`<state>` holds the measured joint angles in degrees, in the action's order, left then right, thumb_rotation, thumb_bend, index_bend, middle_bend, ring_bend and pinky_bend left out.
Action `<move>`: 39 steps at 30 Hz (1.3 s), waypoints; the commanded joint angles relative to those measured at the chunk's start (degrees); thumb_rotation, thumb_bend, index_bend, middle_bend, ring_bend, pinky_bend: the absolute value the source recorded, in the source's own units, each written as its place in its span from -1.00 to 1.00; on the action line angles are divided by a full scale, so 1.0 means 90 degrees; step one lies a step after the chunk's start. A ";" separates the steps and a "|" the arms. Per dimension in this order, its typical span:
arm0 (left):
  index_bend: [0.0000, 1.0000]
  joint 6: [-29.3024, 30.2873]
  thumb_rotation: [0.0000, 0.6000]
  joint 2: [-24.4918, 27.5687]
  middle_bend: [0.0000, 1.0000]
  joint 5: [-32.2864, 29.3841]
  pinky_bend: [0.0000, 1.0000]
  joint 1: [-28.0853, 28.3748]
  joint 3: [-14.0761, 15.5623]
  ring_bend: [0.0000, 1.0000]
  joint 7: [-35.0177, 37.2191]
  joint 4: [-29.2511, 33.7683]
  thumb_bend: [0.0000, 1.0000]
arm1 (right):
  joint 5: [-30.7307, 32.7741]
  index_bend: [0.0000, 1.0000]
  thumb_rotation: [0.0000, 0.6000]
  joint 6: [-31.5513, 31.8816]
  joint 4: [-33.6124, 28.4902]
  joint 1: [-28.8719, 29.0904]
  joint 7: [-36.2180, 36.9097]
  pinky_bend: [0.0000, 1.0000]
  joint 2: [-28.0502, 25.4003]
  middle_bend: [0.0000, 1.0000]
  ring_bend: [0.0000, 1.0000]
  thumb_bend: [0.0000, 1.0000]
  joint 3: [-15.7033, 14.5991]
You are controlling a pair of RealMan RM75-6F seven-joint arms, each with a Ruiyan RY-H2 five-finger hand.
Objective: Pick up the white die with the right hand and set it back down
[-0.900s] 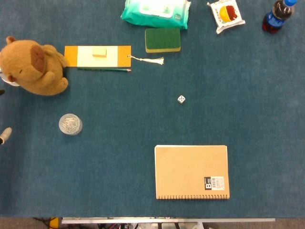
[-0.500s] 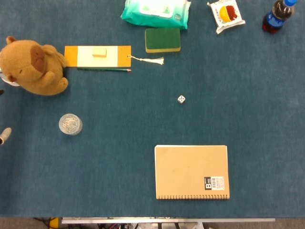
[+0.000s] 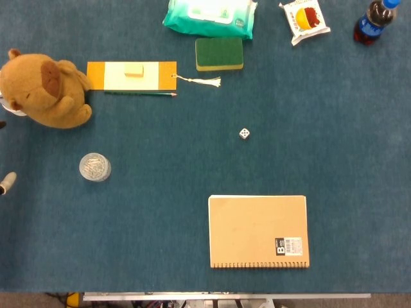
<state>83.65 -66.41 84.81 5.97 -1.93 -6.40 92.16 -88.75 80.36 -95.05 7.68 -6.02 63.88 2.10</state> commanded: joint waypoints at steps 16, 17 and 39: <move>-0.59 -0.0129 1.00 -0.0120 -0.57 0.0008 -0.20 0.0088 -0.0008 -0.66 0.0186 -0.0229 -0.69 | 0.0335 -0.23 1.00 -0.1095 -0.1861 0.0801 -0.1843 0.73 -0.0683 0.61 0.35 -0.31 0.0251; -0.59 -0.0136 1.00 -0.0130 -0.57 0.0004 -0.20 0.0088 -0.0004 -0.66 0.0202 -0.0247 -0.69 | 0.0409 -0.25 1.00 -0.1210 -0.1981 0.0874 -0.1980 0.76 -0.0724 0.65 0.38 -0.29 0.0270; -0.59 -0.0280 1.00 -0.0283 -0.57 -0.0026 -0.20 0.0172 -0.0005 -0.66 0.0488 -0.0579 -0.69 | 0.3096 -0.43 1.00 -0.2546 -0.3538 0.2528 -0.4877 1.00 -0.0867 1.00 0.89 1.00 0.0299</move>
<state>81.15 -68.95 84.59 7.51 -1.97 -2.04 86.96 -61.67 57.52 -126.48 29.71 -49.15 55.51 4.94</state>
